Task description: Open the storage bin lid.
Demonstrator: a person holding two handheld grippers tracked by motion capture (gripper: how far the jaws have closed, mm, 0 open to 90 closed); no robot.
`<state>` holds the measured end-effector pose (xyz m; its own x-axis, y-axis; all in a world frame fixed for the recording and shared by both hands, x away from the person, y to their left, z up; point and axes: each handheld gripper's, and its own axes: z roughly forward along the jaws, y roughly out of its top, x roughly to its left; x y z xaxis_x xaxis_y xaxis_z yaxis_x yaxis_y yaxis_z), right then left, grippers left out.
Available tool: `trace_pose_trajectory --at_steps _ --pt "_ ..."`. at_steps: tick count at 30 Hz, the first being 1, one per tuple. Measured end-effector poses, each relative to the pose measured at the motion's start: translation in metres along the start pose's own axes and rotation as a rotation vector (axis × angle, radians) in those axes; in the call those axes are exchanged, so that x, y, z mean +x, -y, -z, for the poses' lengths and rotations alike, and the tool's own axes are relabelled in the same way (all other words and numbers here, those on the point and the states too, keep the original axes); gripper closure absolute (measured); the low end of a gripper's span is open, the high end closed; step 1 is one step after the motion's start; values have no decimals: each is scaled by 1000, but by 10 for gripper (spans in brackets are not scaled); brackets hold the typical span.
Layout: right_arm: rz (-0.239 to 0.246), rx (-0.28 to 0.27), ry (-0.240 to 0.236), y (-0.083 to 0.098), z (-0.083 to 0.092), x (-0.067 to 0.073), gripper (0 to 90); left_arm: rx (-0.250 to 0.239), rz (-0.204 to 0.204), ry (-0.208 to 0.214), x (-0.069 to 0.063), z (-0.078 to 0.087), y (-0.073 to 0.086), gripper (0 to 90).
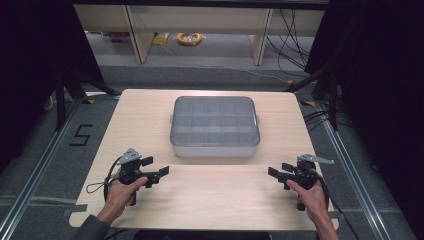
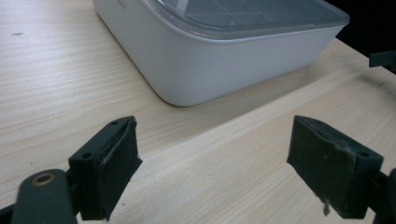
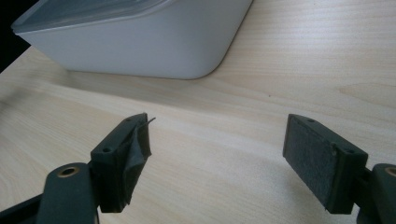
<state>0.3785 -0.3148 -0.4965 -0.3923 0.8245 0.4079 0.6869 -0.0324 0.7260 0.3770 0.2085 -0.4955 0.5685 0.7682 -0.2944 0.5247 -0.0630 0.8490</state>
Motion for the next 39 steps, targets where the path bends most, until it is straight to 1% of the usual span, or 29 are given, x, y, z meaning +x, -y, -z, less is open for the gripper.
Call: trace_pose_trajectory --at_steps 2,3,4,5,6,9,10,11,12,15,16,17,18,19,20,21,22,23,24,25,27,29,30,31,33,34,36,38,39 --pt "0 5 1 0 0 0 239 2 4 0 0 0 0 154" --pt "44 -8 9 -1 0 -4 239 6 4 -5 0 0 -1 154" --pt "49 -12 3 -1 -1 -5 241 6 -3 -5 1 0 -1 154" --pt "44 -3 -5 -3 1 -5 242 4 2 -3 1 -1 -2 155" --pt "34 -8 8 -3 0 -5 243 8 3 -1 1 -1 -3 155" --pt "39 -16 5 -4 0 -7 245 8 6 8 2 -2 -3 156" --pt "-6 -14 3 -4 1 -4 245 6 13 4 3 -3 -4 156" --pt "29 -24 3 -6 0 -8 247 8 13 4 3 -3 -4 157" --pt "-2 -18 -1 -7 1 -7 247 5 27 12 4 -3 -6 158" --pt "-4 -31 -5 -9 0 -7 250 5 35 14 5 -3 -8 157" --pt "26 -36 -1 -10 0 -10 250 2 39 8 5 -3 -9 158" --pt "38 -48 0 -12 -1 -10 252 -3 41 10 6 -4 -10 158" --pt "12 -37 7 -13 1 -7 252 -3 41 10 6 -4 -10 158" --pt "12 -37 7 -13 1 -7 252 1 40 7 7 -3 -11 158" --pt "-10 -36 -3 -15 0 -6 252 -4 43 8 8 -4 -12 158" --pt "6 -27 4 -17 0 -7 253 -2 46 6 8 -4 -13 158" --pt "6 -27 4 -17 0 -7 253 -2 47 4 9 -4 -14 158" --pt "37 -42 1 -19 -2 -9 253 -8 54 15 11 -4 -15 158" --pt "39 -53 -3 -19 -4 -9 254 -7 54 9 11 -4 -17 158" --pt "37 -41 1 -21 -3 -9 254 -1 53 -3 11 -3 -18 158" --pt "45 -46 2 -24 -4 -9 255 -5 51 4 12 -4 -18 158" --pt "39 -56 11 -27 -6 -8 255 -7 56 0 13 -5 -20 158" --pt "39 -56 11 -27 -6 -8 255 -10 56 6 14 -5 -20 158" --pt "42 -66 -1 -29 -7 -9 255 -7 59 6 15 -5 -20 159" --pt "41 -67 -1 -31 -8 -9 255 -11 64 1 16 -6 -20 159" --pt "21 -66 0 -32 -9 -8 255 -2 63 3 17 -6 -21 159" --pt "20 -77 -17 -35 -12 -11 256 0 68 -4 18 -6 -22 159" --pt "19 -68 -9 -36 -11 -12 257 4 64 -6 20 -6 -24 159" --pt "25 -67 -3 -36 -11 -12 257 -4 74 2 20 -7 -24 159"
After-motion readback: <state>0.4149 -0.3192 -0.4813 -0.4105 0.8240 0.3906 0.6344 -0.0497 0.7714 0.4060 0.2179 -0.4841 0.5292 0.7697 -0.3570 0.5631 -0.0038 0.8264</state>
